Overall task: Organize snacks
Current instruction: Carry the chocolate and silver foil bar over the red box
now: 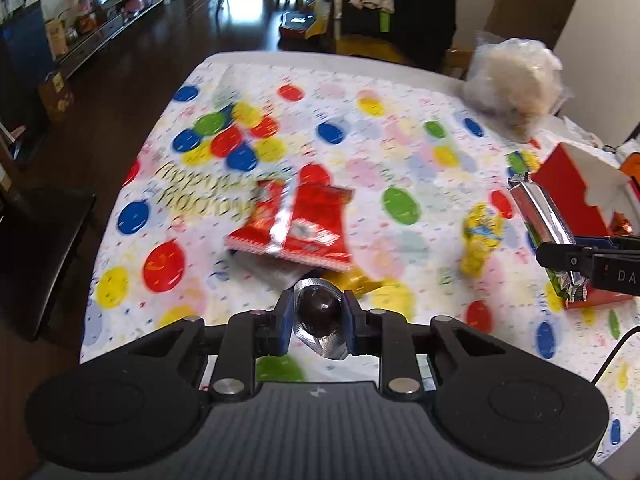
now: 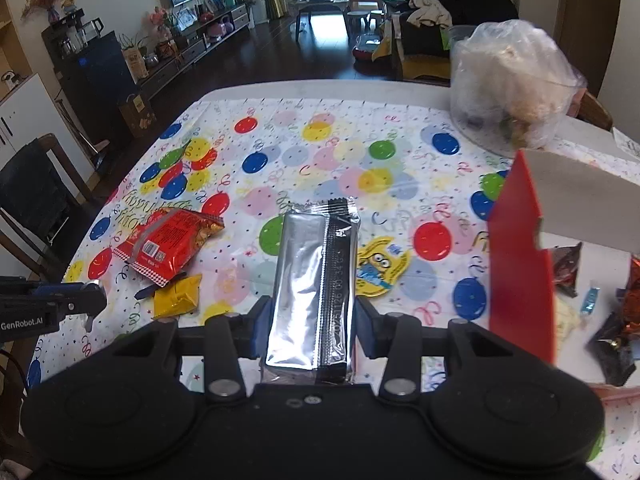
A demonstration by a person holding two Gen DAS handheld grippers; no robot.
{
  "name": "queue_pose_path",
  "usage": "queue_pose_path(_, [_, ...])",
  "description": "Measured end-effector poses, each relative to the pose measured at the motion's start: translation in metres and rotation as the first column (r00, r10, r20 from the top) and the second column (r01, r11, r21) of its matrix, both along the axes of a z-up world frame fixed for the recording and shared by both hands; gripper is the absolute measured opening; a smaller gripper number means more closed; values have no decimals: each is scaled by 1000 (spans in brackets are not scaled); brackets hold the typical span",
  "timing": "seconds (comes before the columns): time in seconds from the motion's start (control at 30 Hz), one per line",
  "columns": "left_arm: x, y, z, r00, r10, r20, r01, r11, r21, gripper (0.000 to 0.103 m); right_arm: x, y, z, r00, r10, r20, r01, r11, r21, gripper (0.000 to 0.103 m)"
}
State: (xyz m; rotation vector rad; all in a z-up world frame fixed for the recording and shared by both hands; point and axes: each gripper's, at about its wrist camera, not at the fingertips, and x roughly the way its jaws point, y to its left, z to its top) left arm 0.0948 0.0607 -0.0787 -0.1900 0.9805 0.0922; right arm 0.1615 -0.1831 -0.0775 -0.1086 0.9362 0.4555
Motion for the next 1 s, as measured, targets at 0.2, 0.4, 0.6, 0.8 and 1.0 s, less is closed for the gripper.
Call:
queue_pose_path(0.2, [11,-38,17,998,-64,22,63,998,6,24,-1,-40,18,998,-55,18,54,997,53,42])
queue_pose_path(0.4, [27,-83,31,991,-130,44,130,992,9,24,2,-83,29,993,-108,40,105,991,77,42])
queue_pose_path(0.6, [46,-135,44,978,-198,68,197,980,20,24,8,-127,34,985,-167,53,162,983,89,42])
queue_pose_path(0.8, [63,-183,51,964,-253,78,251,967,35,24,16,-168,34,974,-216,64,210,974,85,42])
queue_pose_path(1.0, [82,-229,53,948,-309,73,307,951,37,24,25,-211,30,962,-264,69,259,963,73,42])
